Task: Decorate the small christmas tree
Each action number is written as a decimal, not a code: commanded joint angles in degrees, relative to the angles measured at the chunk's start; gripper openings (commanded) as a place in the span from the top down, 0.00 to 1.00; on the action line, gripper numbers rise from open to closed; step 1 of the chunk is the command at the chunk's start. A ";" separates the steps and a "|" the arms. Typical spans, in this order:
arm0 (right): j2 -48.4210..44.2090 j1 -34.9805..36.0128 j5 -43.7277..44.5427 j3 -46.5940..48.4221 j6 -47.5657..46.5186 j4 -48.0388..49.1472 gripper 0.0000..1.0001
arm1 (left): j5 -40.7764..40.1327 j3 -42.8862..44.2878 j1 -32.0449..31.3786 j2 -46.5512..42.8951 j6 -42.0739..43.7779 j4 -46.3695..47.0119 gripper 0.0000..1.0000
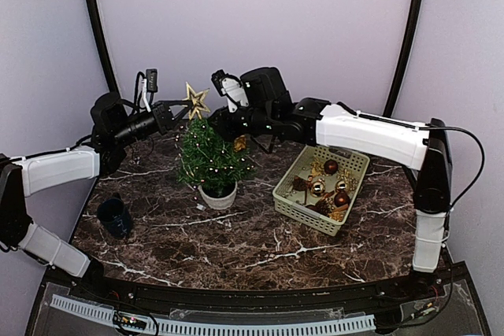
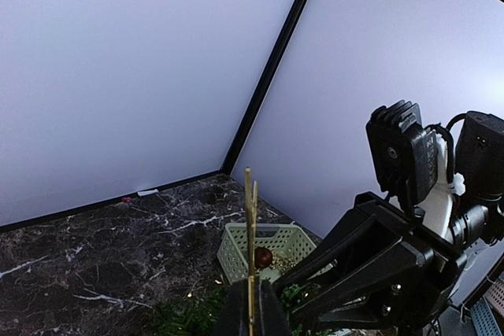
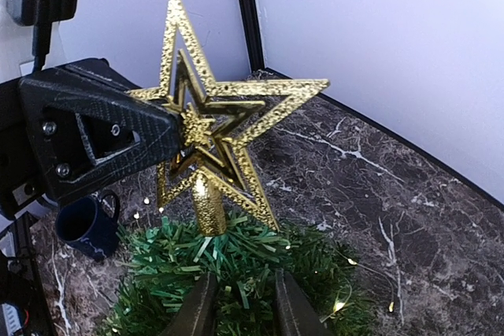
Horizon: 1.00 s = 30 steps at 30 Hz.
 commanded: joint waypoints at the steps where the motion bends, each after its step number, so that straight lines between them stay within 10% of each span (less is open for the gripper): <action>1: 1.37 0.55 0.82 2.35 -0.51 -0.09 0.80 | 1.68 -0.78 -0.64 0.36 -0.93 0.13 1.00; 9: 2.48 0.55 1.22 4.05 -0.29 -0.50 1.00 | 2.10 -1.57 -0.80 1.07 -1.41 1.19 1.00; 30: 3.29 0.48 2.83 5.73 0.96 -1.21 1.00 | 0.46 -3.98 -2.06 1.33 -1.04 1.96 1.00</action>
